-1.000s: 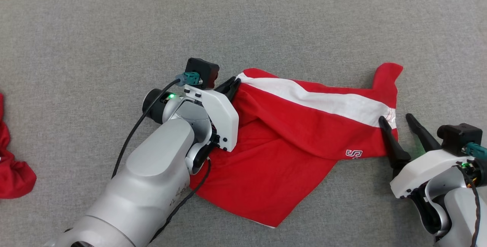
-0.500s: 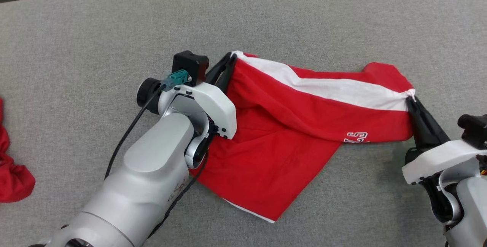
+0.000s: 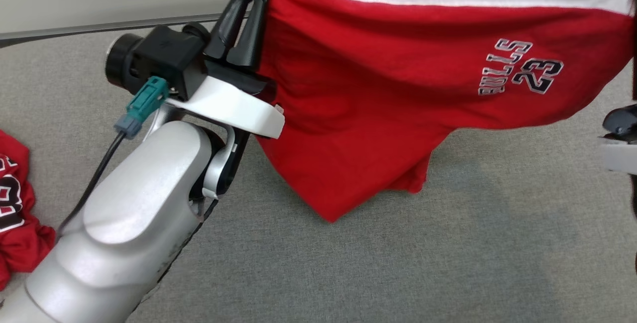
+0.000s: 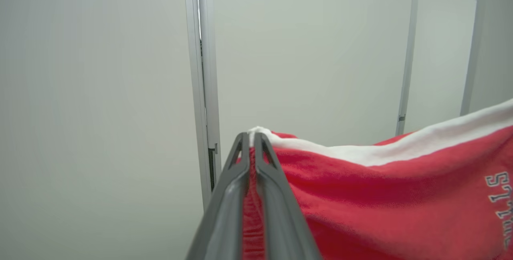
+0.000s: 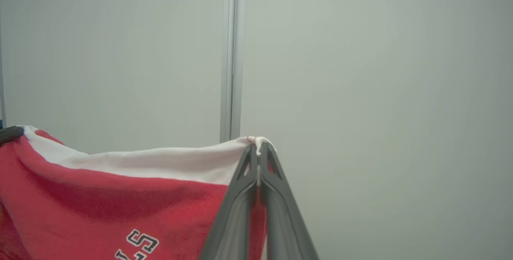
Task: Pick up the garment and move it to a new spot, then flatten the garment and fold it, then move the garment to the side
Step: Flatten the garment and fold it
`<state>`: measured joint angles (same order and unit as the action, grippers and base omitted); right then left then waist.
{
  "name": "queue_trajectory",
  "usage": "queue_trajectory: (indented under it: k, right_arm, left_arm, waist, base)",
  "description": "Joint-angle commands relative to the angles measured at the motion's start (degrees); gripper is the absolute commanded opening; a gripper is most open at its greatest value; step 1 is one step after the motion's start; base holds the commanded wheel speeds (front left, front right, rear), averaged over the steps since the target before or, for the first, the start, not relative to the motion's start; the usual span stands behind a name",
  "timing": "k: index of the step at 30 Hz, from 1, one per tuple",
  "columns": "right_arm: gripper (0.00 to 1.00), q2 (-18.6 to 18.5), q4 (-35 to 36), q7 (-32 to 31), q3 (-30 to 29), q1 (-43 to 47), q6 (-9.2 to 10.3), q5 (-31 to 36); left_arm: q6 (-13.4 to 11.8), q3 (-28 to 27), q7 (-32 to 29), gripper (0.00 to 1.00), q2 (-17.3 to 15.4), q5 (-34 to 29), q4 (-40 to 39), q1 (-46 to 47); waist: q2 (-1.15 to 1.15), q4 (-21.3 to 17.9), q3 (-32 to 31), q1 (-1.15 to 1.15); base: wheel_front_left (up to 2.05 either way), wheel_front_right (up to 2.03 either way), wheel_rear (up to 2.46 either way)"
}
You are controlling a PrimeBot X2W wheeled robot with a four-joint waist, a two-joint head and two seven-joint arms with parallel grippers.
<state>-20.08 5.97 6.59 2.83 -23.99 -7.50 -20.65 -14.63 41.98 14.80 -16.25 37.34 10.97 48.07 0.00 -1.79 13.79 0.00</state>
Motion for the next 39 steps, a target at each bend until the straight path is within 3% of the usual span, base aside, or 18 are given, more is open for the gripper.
queue_trajectory:
  k: [1, 7, 11, 18, 28, 33, 39]
  right_arm:
    - [0.0, 0.0, 2.0, -0.9, -0.6, -0.8, 0.02, 0.7]
    - [0.0, 0.9, 9.4, -5.2, -3.1, -2.3, 0.02, 1.6]
    - [0.0, 1.4, 10.1, -6.7, -3.1, -3.1, 0.02, 1.0]
    - [0.0, 0.2, 6.3, -8.1, -2.2, -10.1, 0.02, -1.9]
    - [0.0, -3.0, -9.0, -7.3, 4.0, -33.0, 0.01, -6.4]
    - [0.0, -1.5, -20.7, -3.9, 9.3, -46.3, 0.01, -7.6]
    - [0.0, 2.5, -36.4, 0.1, 16.5, -54.8, 0.01, -8.8]
  left_arm:
    - [-1.2, -0.5, -0.4, 0.0, -1.4, -0.8, -2.9, -0.8]
    - [-6.2, -2.5, -3.7, 0.0, -6.2, -2.6, -17.0, -1.6]
    - [-7.5, -3.1, -5.9, 0.0, -7.8, -2.3, -20.9, -1.9]
    - [-4.7, -3.4, -7.5, 0.0, -6.9, -1.0, -19.0, 3.7]
    - [2.1, -5.1, -4.7, 0.0, -0.7, -0.2, -1.4, 20.3]
    - [5.4, -7.3, -1.1, 0.0, 3.1, -0.1, 12.3, 28.7]
    - [8.7, -9.7, 0.4, 0.0, 7.0, -1.6, 28.1, 33.6]
  waist:
    - [0.0, 0.4, -1.0, 0.0]
    - [0.0, 1.2, -2.1, 0.0]
    - [0.0, 1.3, -2.1, 0.0]
    - [0.0, 1.3, 1.0, 0.0]
    - [0.0, 2.1, 7.6, 0.0]
    - [0.0, 2.2, 9.6, 0.0]
    - [0.0, 1.7, 10.4, 0.0]
  base:
    - [0.0, 0.0, 0.0]
    - [0.0, 0.0, 0.0]
    - [0.0, 0.0, 0.0]
    - [0.0, 0.0, 0.0]
    - [0.0, 0.0, 0.0]
    - [0.0, 0.0, 0.0]
    - [0.0, 0.0, 0.0]
